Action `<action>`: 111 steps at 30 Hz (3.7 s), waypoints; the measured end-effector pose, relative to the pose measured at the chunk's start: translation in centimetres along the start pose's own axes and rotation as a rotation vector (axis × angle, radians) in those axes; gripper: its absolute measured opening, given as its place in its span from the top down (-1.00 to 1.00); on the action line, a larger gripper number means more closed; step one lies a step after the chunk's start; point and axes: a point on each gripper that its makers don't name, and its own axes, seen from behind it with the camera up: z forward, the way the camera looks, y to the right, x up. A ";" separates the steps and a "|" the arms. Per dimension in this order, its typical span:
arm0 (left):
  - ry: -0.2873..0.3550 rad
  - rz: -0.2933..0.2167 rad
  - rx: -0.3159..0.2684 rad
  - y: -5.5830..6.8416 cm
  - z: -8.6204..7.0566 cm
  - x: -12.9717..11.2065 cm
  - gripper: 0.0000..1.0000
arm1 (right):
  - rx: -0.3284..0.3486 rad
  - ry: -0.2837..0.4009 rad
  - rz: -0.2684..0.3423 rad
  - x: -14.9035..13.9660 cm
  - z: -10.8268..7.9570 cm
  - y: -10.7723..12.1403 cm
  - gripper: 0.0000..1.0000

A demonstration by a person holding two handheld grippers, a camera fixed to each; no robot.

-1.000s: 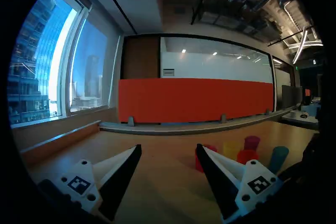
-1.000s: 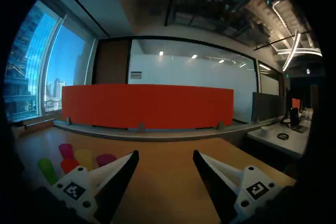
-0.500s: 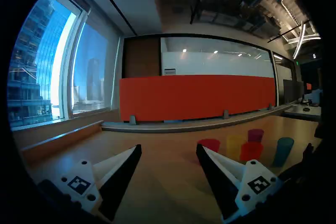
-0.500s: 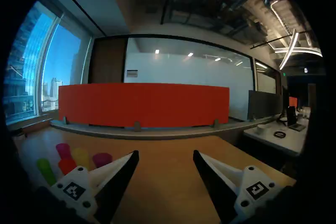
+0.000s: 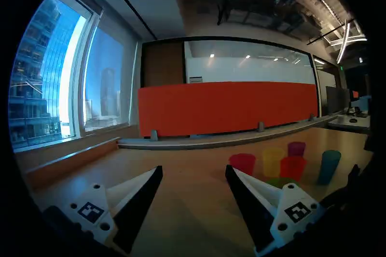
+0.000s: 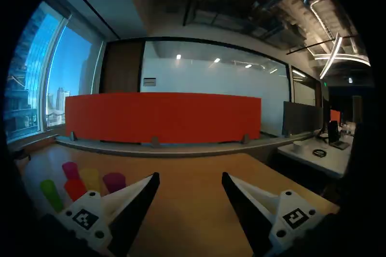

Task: Pour water

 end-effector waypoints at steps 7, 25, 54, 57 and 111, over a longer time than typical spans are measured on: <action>-0.010 -0.010 0.005 -0.4 0.0 -0.7 -0.94 | -0.010 0.000 0.003 0.0 -0.1 0.6 -1.00; -0.011 -0.049 0.005 -0.9 0.0 -1.0 -0.93 | -0.017 0.009 0.006 0.5 -0.1 0.8 -0.99; -0.012 -0.048 0.005 -0.9 0.1 -1.0 -0.93 | 0.065 0.071 0.017 -0.3 -1.0 -0.1 -1.00; -0.013 -0.049 0.005 -0.9 0.0 -1.1 -0.94 | 0.076 0.079 0.016 -0.6 -0.8 -0.6 -1.00; -0.013 -0.048 0.005 -0.9 0.0 -1.0 -0.93 | 0.123 0.057 0.019 -6.6 2.0 -2.9 -1.00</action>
